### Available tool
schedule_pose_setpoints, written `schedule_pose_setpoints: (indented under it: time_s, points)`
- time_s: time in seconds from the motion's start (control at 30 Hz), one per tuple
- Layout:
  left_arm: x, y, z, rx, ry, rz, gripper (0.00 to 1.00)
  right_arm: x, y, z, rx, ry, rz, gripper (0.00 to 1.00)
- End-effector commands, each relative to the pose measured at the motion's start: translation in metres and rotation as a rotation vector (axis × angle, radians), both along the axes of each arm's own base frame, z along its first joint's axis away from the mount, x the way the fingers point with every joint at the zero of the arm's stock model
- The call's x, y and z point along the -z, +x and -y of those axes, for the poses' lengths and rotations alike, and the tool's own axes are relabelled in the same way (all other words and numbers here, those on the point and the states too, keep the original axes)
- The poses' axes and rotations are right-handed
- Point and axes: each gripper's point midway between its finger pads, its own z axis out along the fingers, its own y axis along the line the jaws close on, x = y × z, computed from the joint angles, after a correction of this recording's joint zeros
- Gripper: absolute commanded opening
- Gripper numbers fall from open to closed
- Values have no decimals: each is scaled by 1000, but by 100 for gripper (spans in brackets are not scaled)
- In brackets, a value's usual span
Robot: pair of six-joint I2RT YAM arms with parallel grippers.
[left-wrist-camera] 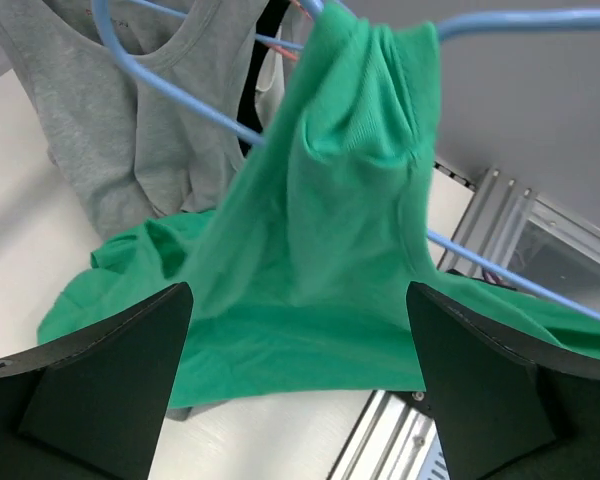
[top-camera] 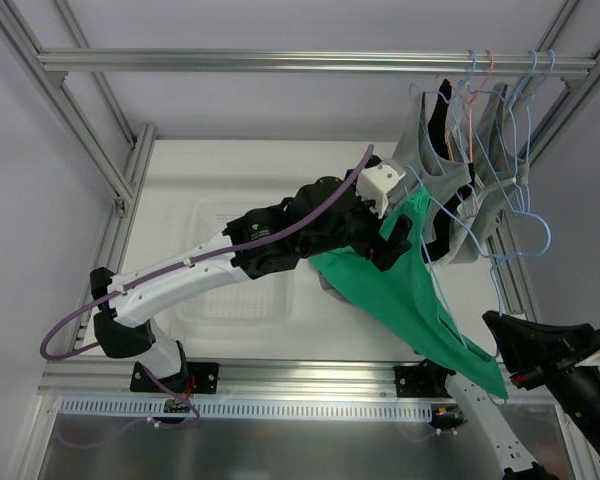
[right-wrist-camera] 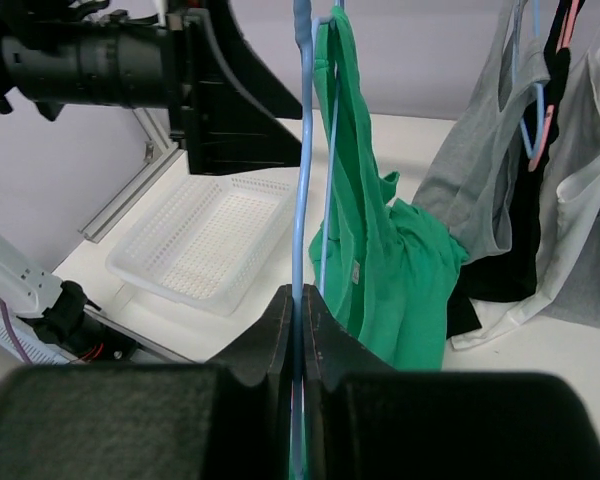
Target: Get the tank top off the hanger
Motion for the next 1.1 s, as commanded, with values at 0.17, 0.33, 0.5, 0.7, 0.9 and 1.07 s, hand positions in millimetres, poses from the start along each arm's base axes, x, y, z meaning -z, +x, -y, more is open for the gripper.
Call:
schedule_pose_setpoints:
  time_s: [0.17,0.33,0.5,0.7,0.9,1.07]
  points:
    - [-41,11,8,-36,-94,84,81,-2,-11,-10,-77,12,3,0]
    - [-43,15,13,-47,-111,95,75,-3,-12,-12,-95,15,6,0]
    - [-44,14,19,-36,-129,89,60,-3,-13,-15,-108,17,3,0]
    - [-53,27,11,-133,-166,90,0,5,-9,-10,-79,4,-6,0]
    - [-68,56,-36,-424,-231,74,0,22,-9,-7,-81,-46,-38,0]
    - [-79,78,-79,-685,-281,85,0,16,-47,-30,-334,-84,62,0]
